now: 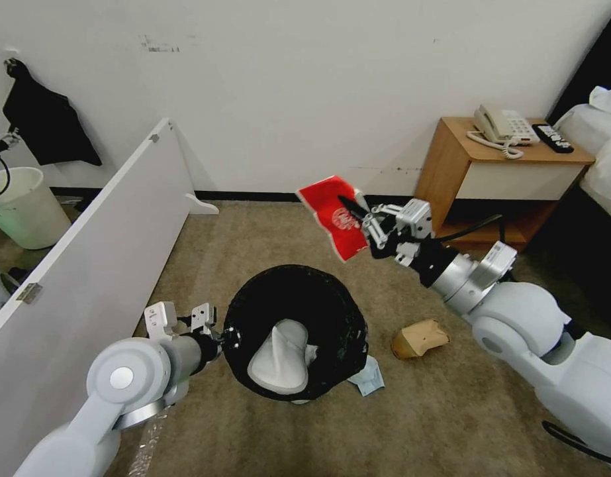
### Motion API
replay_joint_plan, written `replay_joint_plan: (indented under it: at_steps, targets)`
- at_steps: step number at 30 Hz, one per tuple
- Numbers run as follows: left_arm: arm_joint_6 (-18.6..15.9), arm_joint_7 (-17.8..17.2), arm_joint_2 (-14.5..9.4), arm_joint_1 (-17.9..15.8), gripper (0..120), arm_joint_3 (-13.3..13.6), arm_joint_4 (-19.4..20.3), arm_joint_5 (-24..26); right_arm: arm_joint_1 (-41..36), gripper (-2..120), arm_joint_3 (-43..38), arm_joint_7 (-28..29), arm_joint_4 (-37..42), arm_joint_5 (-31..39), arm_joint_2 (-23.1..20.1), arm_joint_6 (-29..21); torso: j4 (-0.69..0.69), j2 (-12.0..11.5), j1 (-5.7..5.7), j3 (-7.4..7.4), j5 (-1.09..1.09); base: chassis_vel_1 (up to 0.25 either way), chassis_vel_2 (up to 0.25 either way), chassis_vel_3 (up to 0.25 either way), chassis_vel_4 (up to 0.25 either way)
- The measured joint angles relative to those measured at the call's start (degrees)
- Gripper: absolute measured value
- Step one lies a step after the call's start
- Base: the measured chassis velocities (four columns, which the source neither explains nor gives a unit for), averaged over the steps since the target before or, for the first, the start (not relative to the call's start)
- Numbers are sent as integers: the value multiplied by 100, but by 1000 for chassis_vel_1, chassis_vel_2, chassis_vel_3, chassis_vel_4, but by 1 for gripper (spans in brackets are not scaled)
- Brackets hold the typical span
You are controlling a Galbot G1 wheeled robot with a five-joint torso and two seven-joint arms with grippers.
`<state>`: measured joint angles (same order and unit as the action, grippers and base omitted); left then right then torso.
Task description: Pick up the trash bin, then pick up the garbage from the floor and place it into the trash bin.
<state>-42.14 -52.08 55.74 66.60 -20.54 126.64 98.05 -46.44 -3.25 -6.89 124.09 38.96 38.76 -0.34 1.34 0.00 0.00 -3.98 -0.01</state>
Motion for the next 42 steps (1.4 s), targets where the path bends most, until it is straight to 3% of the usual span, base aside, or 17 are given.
replay_joint_plan:
  at_steps: [10, 36, 42]
  targets:
    - [2, -59, 136, -105, 0, 73, -8, 26, 120, 0, 486, -297, -39, -277, 201, 131, 0, 0, 0, 0, 0, 0, 0, 0, 0]
    - [14, -102, 297, -32, 0, -199, 176, 140, 34, 0, 1396, -767, -446, -941, 302, 356, 0, 0, 0, 0, 1, 0, 0, 0, 0]
    - [11, -37, 292, 76, 0, -232, 218, -184, 110, 0, 1456, -813, -398, -925, 154, 203, -1, 0, 0, 0, 1, 0, 0, 0, 0]
